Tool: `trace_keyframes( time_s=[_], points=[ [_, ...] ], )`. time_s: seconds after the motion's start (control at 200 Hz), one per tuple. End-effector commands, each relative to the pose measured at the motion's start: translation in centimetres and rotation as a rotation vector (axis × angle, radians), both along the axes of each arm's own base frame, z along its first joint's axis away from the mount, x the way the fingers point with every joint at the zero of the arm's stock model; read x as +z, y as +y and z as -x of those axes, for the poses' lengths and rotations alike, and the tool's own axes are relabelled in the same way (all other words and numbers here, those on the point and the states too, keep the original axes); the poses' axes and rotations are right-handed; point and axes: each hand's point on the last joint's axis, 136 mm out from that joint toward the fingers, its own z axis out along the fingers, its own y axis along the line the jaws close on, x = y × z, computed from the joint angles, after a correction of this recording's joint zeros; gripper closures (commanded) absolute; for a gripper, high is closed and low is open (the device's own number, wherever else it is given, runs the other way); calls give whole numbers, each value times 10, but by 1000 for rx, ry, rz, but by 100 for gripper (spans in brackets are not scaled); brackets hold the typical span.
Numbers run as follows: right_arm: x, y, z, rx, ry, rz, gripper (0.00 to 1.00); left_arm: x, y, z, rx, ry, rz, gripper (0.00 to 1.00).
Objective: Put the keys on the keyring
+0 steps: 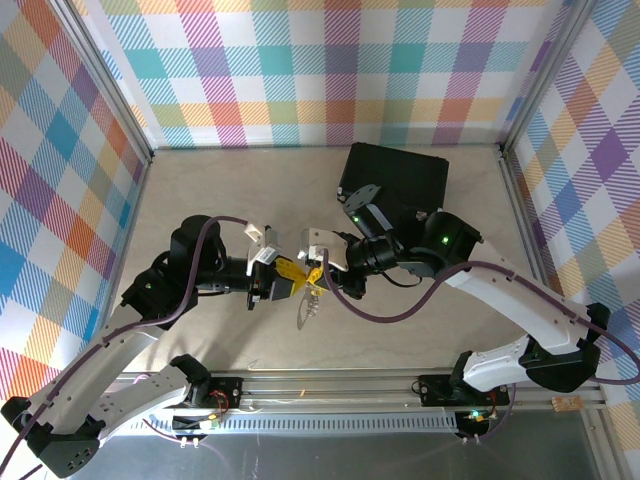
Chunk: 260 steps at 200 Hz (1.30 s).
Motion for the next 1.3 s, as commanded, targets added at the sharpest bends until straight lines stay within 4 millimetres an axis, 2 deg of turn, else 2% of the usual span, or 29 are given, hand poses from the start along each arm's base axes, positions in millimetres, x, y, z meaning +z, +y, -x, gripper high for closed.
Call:
trace_keyframes(
  time_s=[0.0, 0.125, 0.46, 0.595, 0.69, 0.78, 0.925, 1.0, 1.055, 1.12, 1.185, 1.295],
  points=[
    [16, 9, 7, 51, -14, -78, 100, -4, -5, 2, -21, -5, 2, 88],
    [16, 9, 8, 55, -11, -83, 100, -1, -5, 3, -28, -9, 15, 100],
    [19, 10, 8, 38, 7, -94, 100, 20, -1, 7, -8, -54, 92, 100],
    [21, 9, 7, 6, 25, -130, 75, 36, 1, 13, -25, -106, 162, 100],
    [22, 8, 8, -9, 39, -146, 66, 43, 2, 19, -51, -114, 198, 100],
    [20, 9, 9, -11, 53, -147, 65, 48, 2, 22, -64, -119, 225, 100],
    [22, 7, 9, -21, 57, -157, 77, 54, 2, 25, -74, -117, 265, 100],
    [24, 4, 11, -24, 57, -167, 78, 57, 3, 25, -69, -120, 283, 100],
    [26, 2, 13, -22, 59, -177, 75, 58, 4, 25, -67, -118, 293, 100],
    [28, 0, 14, -30, 63, -190, 63, 59, 4, 26, -66, -120, 301, 100],
    [30, -1, 15, -37, 65, -205, 56, 59, 4, 25, -63, -123, 306, 100],
    [35, -3, 15, -49, 70, -228, 57, 59, 4, 25, -66, -120, 313, 100]
  ],
)
